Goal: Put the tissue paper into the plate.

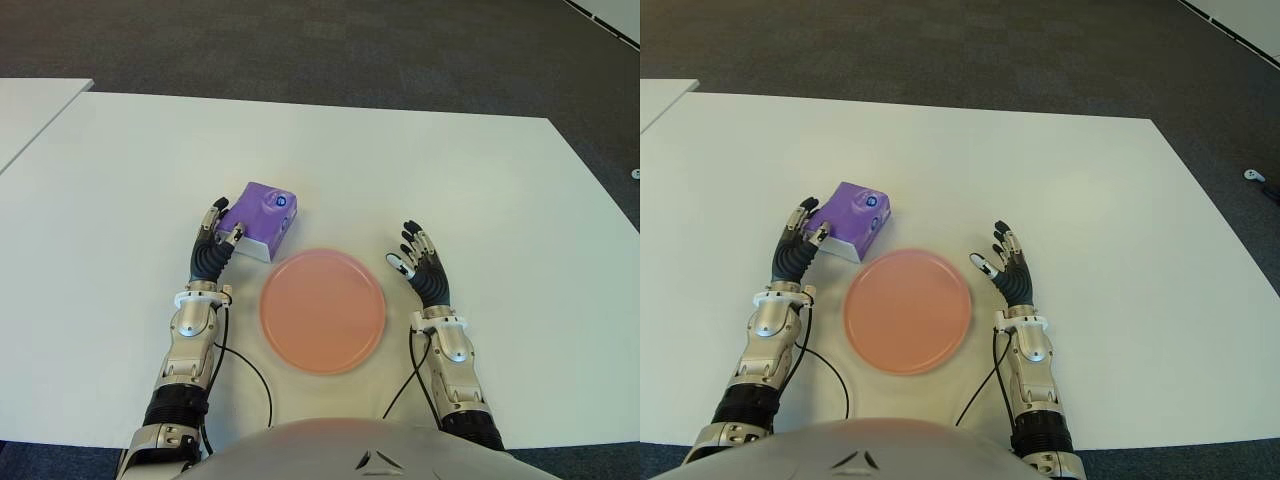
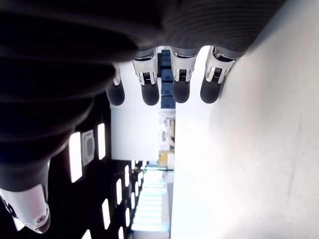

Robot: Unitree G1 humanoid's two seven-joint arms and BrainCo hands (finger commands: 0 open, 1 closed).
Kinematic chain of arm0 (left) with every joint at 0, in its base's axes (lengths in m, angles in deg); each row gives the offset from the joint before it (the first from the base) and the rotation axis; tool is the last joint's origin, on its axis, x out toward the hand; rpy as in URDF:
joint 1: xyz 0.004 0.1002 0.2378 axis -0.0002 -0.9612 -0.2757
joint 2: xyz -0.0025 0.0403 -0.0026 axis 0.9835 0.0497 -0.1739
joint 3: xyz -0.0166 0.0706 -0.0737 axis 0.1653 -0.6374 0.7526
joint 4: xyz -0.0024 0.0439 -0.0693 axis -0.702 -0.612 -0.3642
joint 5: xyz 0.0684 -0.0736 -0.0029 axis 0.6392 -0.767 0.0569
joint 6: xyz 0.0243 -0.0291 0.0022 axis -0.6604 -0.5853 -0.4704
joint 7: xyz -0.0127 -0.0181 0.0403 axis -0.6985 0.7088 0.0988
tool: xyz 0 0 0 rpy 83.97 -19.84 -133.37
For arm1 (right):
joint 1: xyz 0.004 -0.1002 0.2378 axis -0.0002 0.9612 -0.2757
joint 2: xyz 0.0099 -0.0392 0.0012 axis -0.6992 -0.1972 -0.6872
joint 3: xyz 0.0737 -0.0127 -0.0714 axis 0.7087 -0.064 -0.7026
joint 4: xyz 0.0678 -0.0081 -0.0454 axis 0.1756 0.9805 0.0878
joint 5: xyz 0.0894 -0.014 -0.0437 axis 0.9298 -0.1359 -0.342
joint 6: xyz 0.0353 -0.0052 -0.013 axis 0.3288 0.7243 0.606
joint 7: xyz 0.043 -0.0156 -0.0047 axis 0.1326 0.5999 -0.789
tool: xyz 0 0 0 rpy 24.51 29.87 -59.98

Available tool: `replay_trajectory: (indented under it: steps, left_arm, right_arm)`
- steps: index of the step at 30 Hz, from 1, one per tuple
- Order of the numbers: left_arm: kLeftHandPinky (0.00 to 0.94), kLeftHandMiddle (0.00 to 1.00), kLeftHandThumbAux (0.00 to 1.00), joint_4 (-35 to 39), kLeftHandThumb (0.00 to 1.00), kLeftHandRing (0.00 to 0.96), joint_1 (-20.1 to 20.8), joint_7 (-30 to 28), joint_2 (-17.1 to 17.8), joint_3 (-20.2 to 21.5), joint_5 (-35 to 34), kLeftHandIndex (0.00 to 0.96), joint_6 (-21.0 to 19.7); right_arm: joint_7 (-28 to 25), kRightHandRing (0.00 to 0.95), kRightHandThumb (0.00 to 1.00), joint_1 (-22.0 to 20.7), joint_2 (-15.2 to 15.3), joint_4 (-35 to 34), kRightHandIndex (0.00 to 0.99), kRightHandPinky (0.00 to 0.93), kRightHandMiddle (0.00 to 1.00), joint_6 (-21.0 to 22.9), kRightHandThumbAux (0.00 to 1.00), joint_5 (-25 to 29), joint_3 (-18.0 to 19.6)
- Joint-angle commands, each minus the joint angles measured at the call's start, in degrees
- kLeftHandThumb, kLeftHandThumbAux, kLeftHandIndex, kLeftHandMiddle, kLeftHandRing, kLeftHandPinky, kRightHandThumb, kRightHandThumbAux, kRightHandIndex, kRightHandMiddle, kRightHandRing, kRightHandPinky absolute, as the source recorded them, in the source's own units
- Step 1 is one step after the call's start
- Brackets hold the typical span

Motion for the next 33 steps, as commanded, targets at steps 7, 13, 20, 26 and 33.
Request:
replay_trajectory:
  steps: [7,13,20,26,33]
  left_arm:
    - [0.003,0.0,0.573,-1.19,0.206,0.0,-0.08,-0.13,0.16,0.02,0.17,0.0,0.13]
    - [0.005,0.0,0.566,-1.69,0.216,0.0,0.17,-0.28,0.23,0.14,-0.04,0.0,0.58]
    - [0.008,0.0,0.559,-2.38,0.216,0.0,0.49,-0.59,0.39,0.27,-0.29,0.0,1.13]
    - [0.012,0.0,0.554,-2.8,0.208,0.0,0.8,-0.56,0.64,0.41,-0.3,0.0,1.65]
    - [0.003,0.0,0.532,-1.24,0.206,0.0,4.84,-0.88,7.95,3.15,2.05,0.0,5.69]
  right_arm:
    - [-0.06,0.0,0.0,2.16,-0.27,2.61,0.0,0.0,0.0,3.37,0.632,-0.05,-0.23]
    - [-0.06,0.0,0.0,2.13,-0.31,2.62,0.0,0.0,0.0,3.17,0.63,-0.13,-0.31]
    - [0.0,0.0,0.0,2.09,-0.41,2.62,0.0,0.0,0.0,3.11,0.626,-0.21,-0.4]
    - [-0.04,0.0,0.0,1.96,-0.42,2.68,0.0,0.0,0.0,3.27,0.626,-0.24,-0.46]
    - [-0.08,0.0,0.0,1.39,-0.44,2.96,0.0,0.0,0.0,3.69,0.625,-0.44,-0.7]
